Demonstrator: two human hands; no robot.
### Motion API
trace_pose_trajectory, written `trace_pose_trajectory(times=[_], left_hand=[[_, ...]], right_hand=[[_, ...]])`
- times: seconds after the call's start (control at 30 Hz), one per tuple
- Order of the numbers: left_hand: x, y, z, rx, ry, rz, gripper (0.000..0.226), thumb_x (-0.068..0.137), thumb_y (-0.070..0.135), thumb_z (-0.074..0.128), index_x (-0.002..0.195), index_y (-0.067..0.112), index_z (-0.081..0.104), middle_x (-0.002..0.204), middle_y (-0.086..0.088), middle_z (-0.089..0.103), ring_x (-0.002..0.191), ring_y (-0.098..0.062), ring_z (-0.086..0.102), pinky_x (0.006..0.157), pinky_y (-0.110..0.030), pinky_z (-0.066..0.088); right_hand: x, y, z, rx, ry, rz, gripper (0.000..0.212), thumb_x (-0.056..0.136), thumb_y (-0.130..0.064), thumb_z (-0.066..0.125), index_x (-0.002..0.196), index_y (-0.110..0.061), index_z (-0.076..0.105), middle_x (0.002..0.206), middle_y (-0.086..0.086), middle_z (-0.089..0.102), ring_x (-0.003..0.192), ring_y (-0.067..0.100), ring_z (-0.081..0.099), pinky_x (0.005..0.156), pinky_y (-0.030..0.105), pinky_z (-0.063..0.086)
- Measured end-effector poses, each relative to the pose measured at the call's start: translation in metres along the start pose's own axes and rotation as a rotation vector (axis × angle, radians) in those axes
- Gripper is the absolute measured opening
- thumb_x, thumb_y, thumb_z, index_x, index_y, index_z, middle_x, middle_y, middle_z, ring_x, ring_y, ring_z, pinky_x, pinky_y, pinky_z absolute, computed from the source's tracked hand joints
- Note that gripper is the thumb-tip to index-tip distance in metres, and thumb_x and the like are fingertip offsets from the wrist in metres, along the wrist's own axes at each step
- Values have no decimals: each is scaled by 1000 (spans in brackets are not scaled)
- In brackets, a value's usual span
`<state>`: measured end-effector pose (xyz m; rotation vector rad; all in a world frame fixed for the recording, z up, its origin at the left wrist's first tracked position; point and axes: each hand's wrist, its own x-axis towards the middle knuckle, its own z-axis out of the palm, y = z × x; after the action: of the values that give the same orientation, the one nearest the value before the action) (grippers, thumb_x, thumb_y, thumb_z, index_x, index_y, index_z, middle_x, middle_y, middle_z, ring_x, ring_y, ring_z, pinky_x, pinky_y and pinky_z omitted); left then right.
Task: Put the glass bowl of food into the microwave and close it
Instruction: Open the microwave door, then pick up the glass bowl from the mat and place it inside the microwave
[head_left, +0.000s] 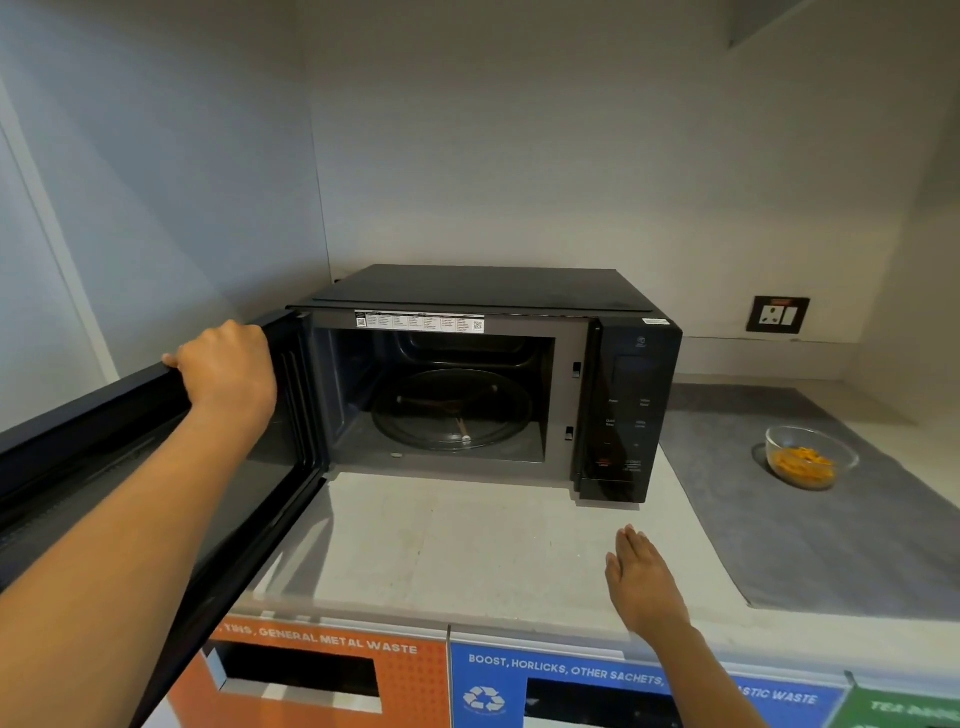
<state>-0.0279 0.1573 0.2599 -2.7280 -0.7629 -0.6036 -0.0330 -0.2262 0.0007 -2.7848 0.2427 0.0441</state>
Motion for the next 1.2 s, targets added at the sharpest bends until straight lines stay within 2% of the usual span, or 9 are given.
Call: trace_pose_trajectory(times=[0.27,0.33,0.47,0.57,0.67,0.77,0.93,1.1,1.2], left_hand=[[-2,1,0,-11,-57,-24,19,74,-11,67,91,-5,69,93,-22,70,93,-40,66,96,-57,46],[-5,2,2,-40,-60,-43,27,78,-4,63,105,-6,66,108,-26,66,106,-43,60,101,-55,42],[-20,11,17,-25,53,33,62,88,11,53,142,-8,29,147,-25,35,138,-36,30,118,-47,19],[-37,31,26,-176,179,122,51,87,6,54,134,-9,41,136,-27,45,129,-40,39,114,-48,24],[-62,67,25,-346,187,186,25,91,11,52,103,-7,64,105,-26,63,99,-42,59,85,-48,46],[-96,112,22,-474,82,251,37,97,27,44,90,1,70,94,-19,68,88,-38,65,68,-41,51],[-141,191,15,-663,-218,326,42,97,37,42,94,9,72,96,-17,70,93,-37,65,73,-36,49],[-168,277,8,-997,-627,423,36,96,36,47,91,14,76,93,-6,72,82,-23,66,74,-30,53],[-178,333,6,-1133,-754,476,35,94,34,49,81,13,74,95,-7,73,85,-26,70,82,-37,58]], right_hand=[[0,-1,-8,-22,-42,-12,59,99,-41,20,149,-15,1,159,3,-2,147,21,3,119,33,10],[0,0,-13,-25,-59,-21,58,99,-41,20,149,-15,3,159,3,0,146,21,4,119,33,11],[0,2,-22,37,-79,-29,57,99,-42,23,149,-18,10,159,1,7,146,22,11,118,36,16],[-1,7,-30,163,1,-25,55,98,-43,27,147,-20,17,157,0,17,143,23,23,116,36,23],[1,19,-44,365,133,15,51,97,-41,32,144,-21,27,152,2,30,137,25,35,112,36,31],[8,36,-66,461,246,41,44,97,-34,38,137,-16,39,144,8,42,127,26,46,104,35,39],[17,73,-113,564,536,43,23,96,-19,44,111,-10,58,106,12,62,87,22,58,73,28,41],[34,120,-154,632,666,122,20,94,-11,48,106,-4,62,97,17,65,85,29,59,71,24,38],[52,151,-171,633,690,197,23,93,-9,49,110,0,61,108,24,65,96,34,62,55,5,39]])
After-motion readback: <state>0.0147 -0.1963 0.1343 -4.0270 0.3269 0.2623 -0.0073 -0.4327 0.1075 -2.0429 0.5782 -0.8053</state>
